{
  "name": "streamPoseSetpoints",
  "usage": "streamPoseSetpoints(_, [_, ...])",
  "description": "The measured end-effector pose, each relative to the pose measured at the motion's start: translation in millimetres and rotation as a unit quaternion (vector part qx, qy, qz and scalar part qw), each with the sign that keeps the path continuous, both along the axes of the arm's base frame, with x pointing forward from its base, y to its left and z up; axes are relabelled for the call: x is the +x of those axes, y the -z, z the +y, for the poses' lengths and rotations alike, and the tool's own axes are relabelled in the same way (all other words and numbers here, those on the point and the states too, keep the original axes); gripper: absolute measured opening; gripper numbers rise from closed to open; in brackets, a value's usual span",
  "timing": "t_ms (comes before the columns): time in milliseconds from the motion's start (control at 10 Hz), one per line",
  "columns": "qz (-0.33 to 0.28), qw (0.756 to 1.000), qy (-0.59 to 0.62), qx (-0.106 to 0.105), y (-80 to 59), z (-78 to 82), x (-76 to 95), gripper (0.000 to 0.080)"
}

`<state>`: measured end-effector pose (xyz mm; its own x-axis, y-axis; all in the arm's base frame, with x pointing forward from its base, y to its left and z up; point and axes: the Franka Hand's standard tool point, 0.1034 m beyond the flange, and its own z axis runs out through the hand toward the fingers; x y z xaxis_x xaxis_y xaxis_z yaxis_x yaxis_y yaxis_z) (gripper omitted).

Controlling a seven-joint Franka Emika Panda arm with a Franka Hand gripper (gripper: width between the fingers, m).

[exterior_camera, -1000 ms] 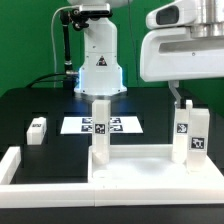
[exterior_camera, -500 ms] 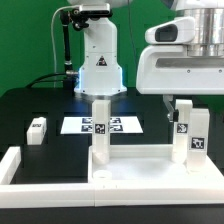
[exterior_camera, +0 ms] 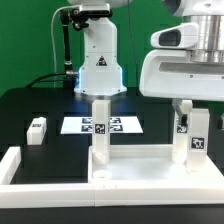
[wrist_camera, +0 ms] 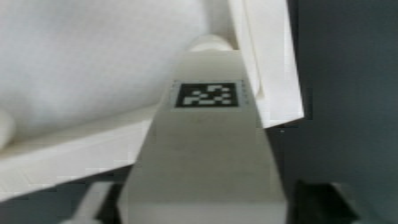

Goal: Assemble desk

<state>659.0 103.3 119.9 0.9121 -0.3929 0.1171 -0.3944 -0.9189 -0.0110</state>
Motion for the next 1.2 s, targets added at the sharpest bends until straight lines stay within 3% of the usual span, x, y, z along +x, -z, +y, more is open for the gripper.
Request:
streamPoseSetpoints(100, [-0.001,0.999,0.042,0.004,0.2,-0.9,-0.1,0.0288])
streamPoseSetpoints(400, [-0.004,0.986,0.165,0.016,0.7,-5.4,-1.1,0.0288])
streamPoseSetpoints(500, [-0.009,0.967,0.253,0.026,1.2,-8.7,-3.0,0.0288])
streamPoseSetpoints(1000, [-0.020,0.801,0.592,0.083,2.7,-2.6,-11.2,0.0294])
streamPoseSetpoints(1200, [-0.023,0.757,0.646,0.095,2.6,7.0,-11.1,0.0297])
